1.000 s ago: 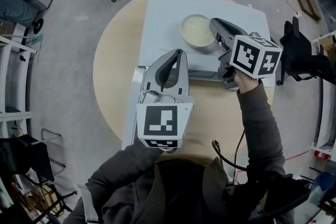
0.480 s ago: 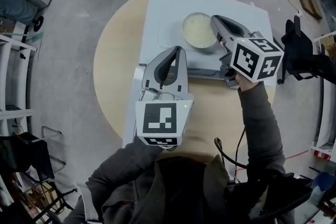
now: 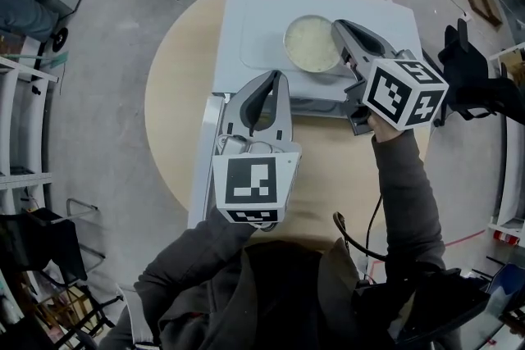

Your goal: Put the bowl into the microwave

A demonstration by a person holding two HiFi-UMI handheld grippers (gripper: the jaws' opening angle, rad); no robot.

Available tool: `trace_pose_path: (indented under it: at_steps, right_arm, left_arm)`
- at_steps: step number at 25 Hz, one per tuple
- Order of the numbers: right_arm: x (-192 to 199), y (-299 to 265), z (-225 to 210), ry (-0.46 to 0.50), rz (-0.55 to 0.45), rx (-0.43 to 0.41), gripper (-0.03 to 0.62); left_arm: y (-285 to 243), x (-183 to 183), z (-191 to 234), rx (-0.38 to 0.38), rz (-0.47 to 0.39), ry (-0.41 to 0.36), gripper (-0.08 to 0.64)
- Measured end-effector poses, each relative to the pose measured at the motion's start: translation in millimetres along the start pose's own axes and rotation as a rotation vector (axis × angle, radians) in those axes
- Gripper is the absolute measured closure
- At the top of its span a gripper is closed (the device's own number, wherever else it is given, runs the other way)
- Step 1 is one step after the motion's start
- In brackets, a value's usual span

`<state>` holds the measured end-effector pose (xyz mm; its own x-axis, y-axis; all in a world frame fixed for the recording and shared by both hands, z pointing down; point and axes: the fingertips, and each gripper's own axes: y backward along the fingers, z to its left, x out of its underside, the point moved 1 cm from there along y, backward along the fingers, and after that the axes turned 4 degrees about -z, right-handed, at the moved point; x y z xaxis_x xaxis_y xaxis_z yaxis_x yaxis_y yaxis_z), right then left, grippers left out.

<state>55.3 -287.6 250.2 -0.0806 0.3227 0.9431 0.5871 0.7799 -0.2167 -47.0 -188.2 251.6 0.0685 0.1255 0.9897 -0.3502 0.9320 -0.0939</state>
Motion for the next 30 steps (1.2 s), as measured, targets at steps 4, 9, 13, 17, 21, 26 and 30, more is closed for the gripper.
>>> trace_pose_path:
  at_steps: [4,9,13,17,21,26,30]
  right_arm:
    - [-6.3,1.6,4.4,0.002,-0.009,0.011,0.578]
    - [-8.6,7.5,4.3,-0.004,-0.012,0.018,0.578]
    - [-8.0,13.2,3.7,-0.02,-0.019,0.012,0.577]
    - [-7.9,18.8,10.0,-0.023,-0.035,-0.015,0.574]
    - [-6.3,22.4,13.7,-0.049,-0.048,-0.018,0.575]
    - [-11.6,31.5,15.0,-0.064,-0.083,-0.025,0.577]
    - [-20.8,42.3,20.4,-0.066,-0.114,-0.031,0.577]
  left_arm:
    - [0.5,1.2,3.4,0.001,0.007,-0.002,0.551]
    - [-0.8,7.6,-3.3,0.01,0.022,-0.009,0.551]
    - [0.1,11.6,-8.8,0.019,0.03,-0.012,0.551]
    - [3.4,11.8,-14.1,0.025,0.028,-0.014,0.551]
    - [7.5,11.0,-14.2,0.024,0.026,-0.013,0.551]
    - [12.7,12.5,-19.5,0.024,0.024,-0.014,0.551]
    - [18.9,11.4,-22.5,0.023,0.022,-0.017,0.551]
